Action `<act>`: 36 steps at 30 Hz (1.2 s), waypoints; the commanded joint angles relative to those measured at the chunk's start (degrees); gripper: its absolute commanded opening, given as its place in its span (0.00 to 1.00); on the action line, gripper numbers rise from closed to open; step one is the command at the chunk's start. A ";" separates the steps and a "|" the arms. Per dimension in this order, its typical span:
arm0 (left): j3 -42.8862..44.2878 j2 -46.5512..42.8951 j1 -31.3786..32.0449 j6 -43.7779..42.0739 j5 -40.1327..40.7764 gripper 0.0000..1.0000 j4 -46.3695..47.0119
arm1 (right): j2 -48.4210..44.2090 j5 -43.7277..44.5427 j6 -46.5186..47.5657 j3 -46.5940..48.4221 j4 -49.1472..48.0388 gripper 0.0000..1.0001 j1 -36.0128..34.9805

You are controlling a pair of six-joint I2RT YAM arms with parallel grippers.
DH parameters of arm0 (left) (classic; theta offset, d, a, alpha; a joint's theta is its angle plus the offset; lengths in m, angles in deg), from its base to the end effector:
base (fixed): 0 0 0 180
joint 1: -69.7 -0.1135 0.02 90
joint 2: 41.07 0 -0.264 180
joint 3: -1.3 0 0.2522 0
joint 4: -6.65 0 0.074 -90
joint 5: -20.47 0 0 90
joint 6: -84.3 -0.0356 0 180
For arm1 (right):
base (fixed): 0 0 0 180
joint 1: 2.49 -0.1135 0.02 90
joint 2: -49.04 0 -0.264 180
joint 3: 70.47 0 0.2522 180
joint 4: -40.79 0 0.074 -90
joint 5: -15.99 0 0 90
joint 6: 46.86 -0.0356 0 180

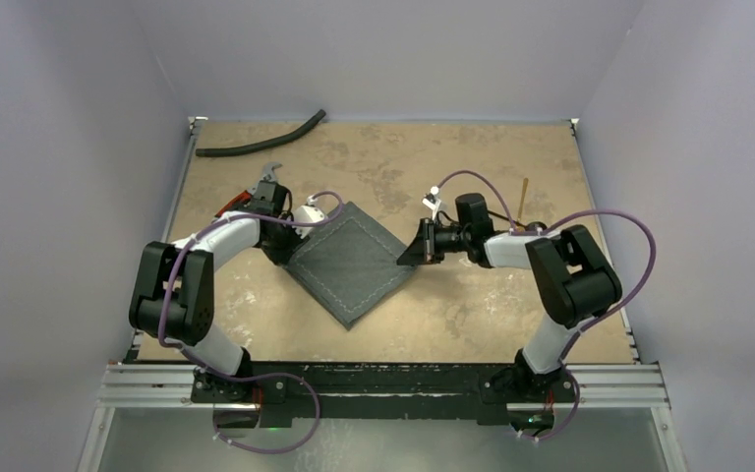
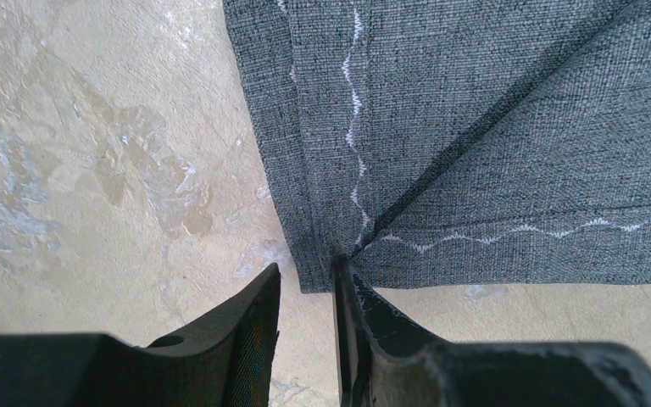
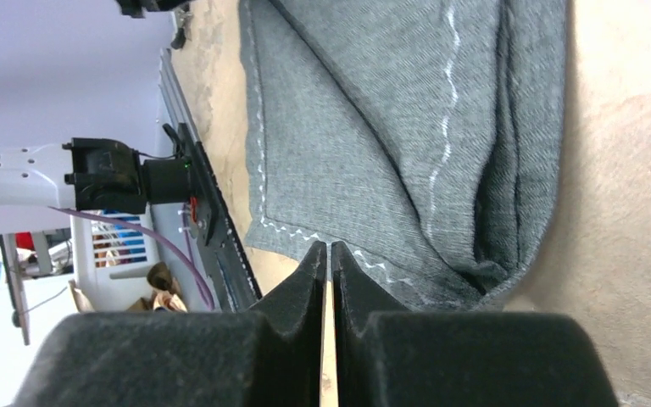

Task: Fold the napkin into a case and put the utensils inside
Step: Smooth out the upper triangle-folded napkin at the center of the board, then rotate the upper triangle-folded napkin at the center of the board.

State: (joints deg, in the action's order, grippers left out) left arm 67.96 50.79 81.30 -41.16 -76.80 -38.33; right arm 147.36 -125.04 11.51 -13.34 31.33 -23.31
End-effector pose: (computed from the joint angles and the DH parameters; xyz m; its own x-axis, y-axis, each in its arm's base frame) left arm 0.2869 -0.0635 0.1671 -0.6105 0.7128 -0.3452 0.7313 0.6747 0.0997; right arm 0.2986 0.1432 0.1579 -0.8599 0.0259 -0.5098 -0.4588 0.3984 0.7942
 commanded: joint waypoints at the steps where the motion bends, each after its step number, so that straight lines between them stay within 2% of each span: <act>1: -1.26 -0.94 -0.24 -1.18 -0.12 0.28 -1.50 | 3.85 0.69 -3.02 -1.06 -4.43 0.03 0.00; 2: -1.16 -0.85 -0.22 -1.12 -0.12 0.28 -1.55 | 5.51 2.04 -2.99 -0.49 -4.27 0.00 0.30; 5: -1.24 -0.63 -0.17 -1.29 0.06 0.28 -1.65 | 8.76 4.77 -3.63 0.97 -5.19 0.00 1.46; 8: -1.18 -0.71 -0.17 -1.28 -0.41 0.28 -2.05 | 11.48 8.77 -2.68 4.31 -1.48 0.00 2.54; 13: 0.55 -0.48 -0.22 -0.76 -6.56 0.28 -6.48 | 13.28 15.50 -2.20 10.60 1.27 0.00 3.50; 18: 2.14 -1.78 -0.26 0.21 -10.59 0.29 -9.73 | 15.14 17.15 1.13 17.48 6.58 0.00 3.32; 20: 2.64 -2.93 -0.25 0.41 -10.88 0.33 -10.94 | 15.62 17.32 3.88 19.89 10.14 0.00 3.30; 24: 7.05 -6.66 -2.08 2.71 -14.60 0.48 -13.10 | 12.37 17.62 9.17 23.55 14.45 0.00 2.76; 25: 8.53 -7.98 -2.38 3.08 -15.37 0.50 -12.86 | 10.16 18.06 10.19 23.66 14.44 0.02 1.90; 27: 11.70 -9.91 -3.25 2.78 -16.53 0.54 -12.79 | 6.55 20.61 12.85 25.02 16.61 0.11 -0.56; 29: 15.35 -10.12 -3.41 2.53 -17.47 0.74 -13.29 | 3.52 25.50 16.16 26.79 19.90 0.20 -4.84; 31: 18.09 -9.03 -3.42 1.27 -19.44 0.84 -14.82 | 0.88 31.61 18.88 27.11 21.45 0.34 -9.27; 34: 19.12 -8.00 -3.41 -5.79 -26.01 0.90 -18.89 | -2.01 36.82 20.51 25.90 22.32 0.45 -13.13; 36: 16.80 -8.75 -3.08 -12.06 -30.50 0.92 -20.46 | -4.81 39.32 20.82 23.25 22.07 0.50 -14.15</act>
State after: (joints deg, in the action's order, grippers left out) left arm 86.34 42.24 78.06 -42.27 -96.20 -52.19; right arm 147.30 -94.66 27.68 12.04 50.01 -35.16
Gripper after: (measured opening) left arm 0.897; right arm 0.460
